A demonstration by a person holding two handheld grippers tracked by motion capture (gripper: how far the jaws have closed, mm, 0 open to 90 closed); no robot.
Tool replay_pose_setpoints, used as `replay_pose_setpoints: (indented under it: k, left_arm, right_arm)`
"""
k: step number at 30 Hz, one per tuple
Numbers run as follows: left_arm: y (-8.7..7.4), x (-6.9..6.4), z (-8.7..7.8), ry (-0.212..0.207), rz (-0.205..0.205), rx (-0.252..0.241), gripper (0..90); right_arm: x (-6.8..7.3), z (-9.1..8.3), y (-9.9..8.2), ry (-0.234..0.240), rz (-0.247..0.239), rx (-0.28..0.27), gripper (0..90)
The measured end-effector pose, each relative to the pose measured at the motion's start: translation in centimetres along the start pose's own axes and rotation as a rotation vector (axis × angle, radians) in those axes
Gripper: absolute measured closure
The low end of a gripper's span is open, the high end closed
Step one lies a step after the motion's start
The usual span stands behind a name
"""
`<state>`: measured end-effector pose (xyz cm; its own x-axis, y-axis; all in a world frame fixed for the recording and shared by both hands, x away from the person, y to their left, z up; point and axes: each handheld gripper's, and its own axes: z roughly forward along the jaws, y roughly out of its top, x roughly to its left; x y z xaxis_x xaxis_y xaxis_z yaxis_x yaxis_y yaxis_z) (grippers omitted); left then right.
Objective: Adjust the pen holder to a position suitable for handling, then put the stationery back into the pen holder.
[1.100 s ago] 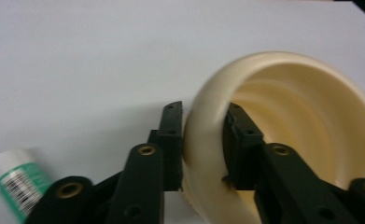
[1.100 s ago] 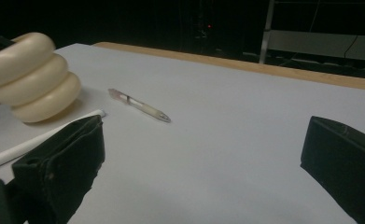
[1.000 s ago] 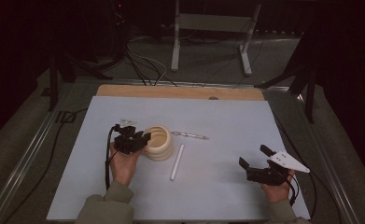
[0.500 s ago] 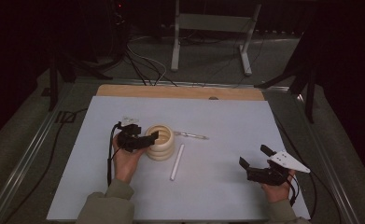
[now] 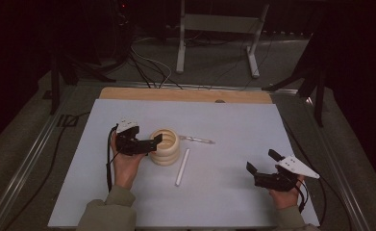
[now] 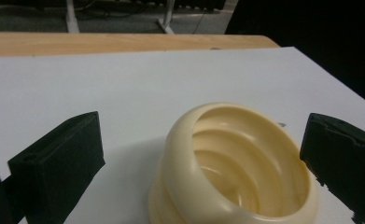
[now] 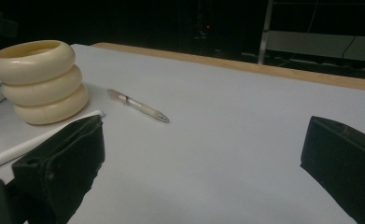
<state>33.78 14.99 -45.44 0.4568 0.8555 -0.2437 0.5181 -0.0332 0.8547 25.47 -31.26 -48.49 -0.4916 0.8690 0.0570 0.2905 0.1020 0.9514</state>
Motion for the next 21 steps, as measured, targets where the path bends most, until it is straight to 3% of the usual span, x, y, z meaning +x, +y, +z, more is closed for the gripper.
replay_pose_setpoints:
  k: [5,10,21]
  left_arm:
    - [0.4,-0.2,-0.7,0.011,0.030,-0.017,0.0]
    - [0.5,-0.3,-1.6,0.055,0.053,-0.032,0.0]
    - [-0.1,0.2,-2.7,0.105,0.059,-0.035,0.0]
  right_arm:
    - [0.0,0.0,0.0,0.000,0.003,0.000,0.0]
    - [0.0,0.0,0.0,0.002,0.001,0.000,0.0]
    - [0.0,0.1,0.0,-0.001,0.001,0.004,0.0]
